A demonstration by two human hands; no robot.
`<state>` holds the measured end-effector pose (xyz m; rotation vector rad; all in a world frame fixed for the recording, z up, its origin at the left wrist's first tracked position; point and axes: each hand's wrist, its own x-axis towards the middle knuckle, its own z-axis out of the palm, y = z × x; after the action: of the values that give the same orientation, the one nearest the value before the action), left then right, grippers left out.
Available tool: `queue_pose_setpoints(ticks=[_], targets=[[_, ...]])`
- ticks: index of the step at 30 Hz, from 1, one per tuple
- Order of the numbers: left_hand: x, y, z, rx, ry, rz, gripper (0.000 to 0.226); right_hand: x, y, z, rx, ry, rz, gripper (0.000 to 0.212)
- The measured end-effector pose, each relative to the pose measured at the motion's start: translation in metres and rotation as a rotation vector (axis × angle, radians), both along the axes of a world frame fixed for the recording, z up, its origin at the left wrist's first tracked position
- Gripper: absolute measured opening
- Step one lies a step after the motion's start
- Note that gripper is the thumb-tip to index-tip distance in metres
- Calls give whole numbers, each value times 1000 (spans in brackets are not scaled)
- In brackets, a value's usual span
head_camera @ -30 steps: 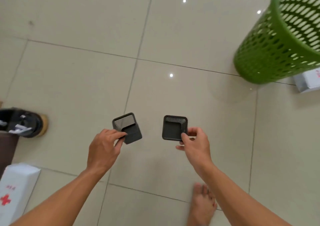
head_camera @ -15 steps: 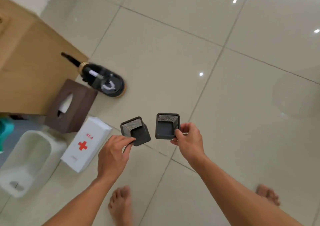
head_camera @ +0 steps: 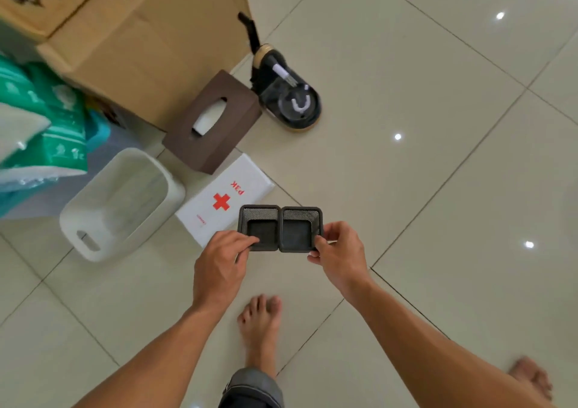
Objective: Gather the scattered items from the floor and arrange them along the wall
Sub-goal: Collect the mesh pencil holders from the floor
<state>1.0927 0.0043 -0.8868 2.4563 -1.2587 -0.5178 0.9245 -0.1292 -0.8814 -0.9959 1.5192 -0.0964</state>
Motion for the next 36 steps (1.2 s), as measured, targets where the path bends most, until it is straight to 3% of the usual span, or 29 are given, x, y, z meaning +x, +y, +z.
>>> queue_pose_setpoints(ticks=[7,12,18,32,36], targets=[[20,103,30,-22,23,471,26,78,59,40,-60,-41,410,12],[54,185,31,-44,-21,761,28,162,121,34,-126,-72,760,14],[104,240,-3,-49,-29,863,31,243,165,-6,-100,-78,890,13],[133,244,-45,110,151,924,29,281,189,-49,-39,-18,656,20],[132,247,-30,244,33,757,40,259,176,-29,2,-8,544,24]])
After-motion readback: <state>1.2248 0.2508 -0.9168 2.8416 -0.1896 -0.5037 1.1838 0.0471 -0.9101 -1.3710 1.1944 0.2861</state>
